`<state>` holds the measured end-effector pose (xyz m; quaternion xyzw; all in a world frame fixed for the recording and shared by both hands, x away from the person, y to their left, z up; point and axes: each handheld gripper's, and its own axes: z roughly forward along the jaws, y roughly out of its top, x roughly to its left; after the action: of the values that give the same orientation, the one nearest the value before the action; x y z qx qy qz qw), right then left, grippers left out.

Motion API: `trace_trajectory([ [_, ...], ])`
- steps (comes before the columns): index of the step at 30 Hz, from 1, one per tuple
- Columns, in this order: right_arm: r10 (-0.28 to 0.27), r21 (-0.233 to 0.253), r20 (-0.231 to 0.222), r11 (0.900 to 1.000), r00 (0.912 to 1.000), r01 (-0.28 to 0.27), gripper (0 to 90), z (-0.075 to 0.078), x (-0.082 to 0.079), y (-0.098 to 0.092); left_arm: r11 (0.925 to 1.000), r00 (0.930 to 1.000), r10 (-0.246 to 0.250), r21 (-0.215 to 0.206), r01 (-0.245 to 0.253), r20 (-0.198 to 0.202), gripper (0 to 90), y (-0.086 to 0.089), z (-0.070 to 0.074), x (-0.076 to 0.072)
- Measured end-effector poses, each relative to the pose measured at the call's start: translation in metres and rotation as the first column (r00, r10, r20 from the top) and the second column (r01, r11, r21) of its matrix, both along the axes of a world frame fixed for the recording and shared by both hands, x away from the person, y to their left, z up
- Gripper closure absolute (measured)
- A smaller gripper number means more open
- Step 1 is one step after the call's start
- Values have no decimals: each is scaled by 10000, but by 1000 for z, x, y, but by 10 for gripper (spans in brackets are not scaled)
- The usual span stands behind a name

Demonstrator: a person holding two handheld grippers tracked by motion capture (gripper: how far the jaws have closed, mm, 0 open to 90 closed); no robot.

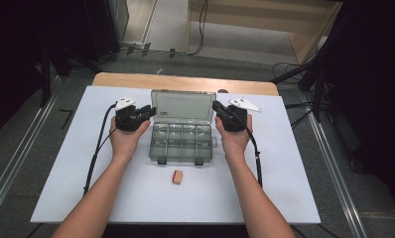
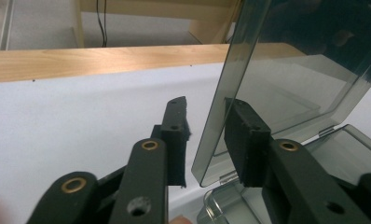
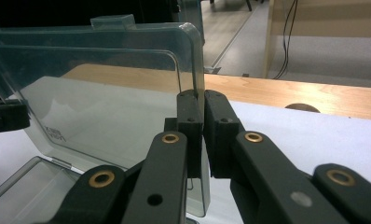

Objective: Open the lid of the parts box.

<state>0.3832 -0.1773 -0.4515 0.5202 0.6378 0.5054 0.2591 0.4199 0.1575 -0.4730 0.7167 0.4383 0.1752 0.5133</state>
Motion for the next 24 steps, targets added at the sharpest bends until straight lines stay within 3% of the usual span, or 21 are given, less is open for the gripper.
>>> trace_trajectory([
  [3, 66, -20, -17, 10000, 10000, -66, 844, 0, 0, -1, 9999, 9999, -149, 41, 148, 36, 752, -2, -2, 0],
  [8, 93, 2, -25, 10000, 10000, -93, 844, -1, 3, -1, 9994, 9995, 17, 351, -28, 302, 823, -5, -4, -1],
  [16, 136, -37, -14, 9999, 9999, -136, 825, -3, 6, -2, 9977, 9984, 250, 614, -281, 516, 844, -9, -5, -3],
  [24, 144, -136, -643, 9998, 9978, -153, 757, -29, 11, -1, 9982, 9987, 138, 571, -166, 500, 846, -7, -7, 1],
])
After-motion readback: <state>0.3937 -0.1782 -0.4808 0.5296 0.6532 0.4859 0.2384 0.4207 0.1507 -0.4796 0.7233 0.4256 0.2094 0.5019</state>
